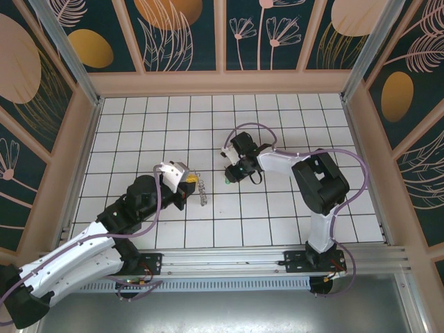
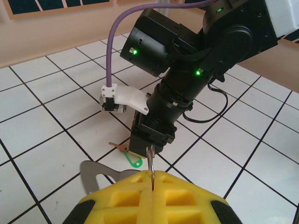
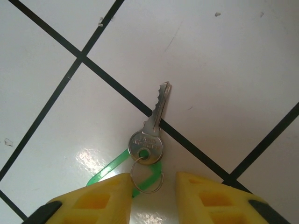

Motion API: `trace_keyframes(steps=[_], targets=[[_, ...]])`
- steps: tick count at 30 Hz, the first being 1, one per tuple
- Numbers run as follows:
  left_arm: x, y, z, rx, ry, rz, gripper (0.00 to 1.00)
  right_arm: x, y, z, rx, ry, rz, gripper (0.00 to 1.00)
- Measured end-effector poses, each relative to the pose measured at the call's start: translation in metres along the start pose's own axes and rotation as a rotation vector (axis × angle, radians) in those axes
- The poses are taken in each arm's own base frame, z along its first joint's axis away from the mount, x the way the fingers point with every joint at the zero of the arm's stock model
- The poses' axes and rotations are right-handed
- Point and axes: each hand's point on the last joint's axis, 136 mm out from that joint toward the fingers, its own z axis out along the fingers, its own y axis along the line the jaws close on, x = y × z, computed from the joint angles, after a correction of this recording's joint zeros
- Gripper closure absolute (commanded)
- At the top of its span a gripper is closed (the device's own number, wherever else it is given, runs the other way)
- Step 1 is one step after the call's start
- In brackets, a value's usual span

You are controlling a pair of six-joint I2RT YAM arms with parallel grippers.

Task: Put the keys on the keyring

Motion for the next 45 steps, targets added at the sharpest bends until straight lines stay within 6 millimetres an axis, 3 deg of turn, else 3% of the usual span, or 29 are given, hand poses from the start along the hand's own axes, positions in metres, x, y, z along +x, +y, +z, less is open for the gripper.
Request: trace_keyframes(steps=[14, 23, 34, 45], targets=[[0.0, 0.0, 0.0, 0.001, 0.001, 0.0, 1.0, -0.007, 0.004, 0.002, 0.024, -0.006, -0.085, 0.68], [0.001, -0.001, 0.0, 0.008, 0.002, 0.0, 1.0, -0.008, 0.001, 0.005, 0.035, 0.0, -0.111, 0.79], [0.0, -0.001, 0.0, 0.009, 0.0, 0.0, 1.0, -0.014, 0.004, 0.003, 0.023, -0.02, -0.132, 1.0], [0.0, -0.002, 0.0, 0.009, 0.0, 0.0, 1.0, -0.013, 0.018, -0.022, -0.057, -0.067, -0.11, 1.0]])
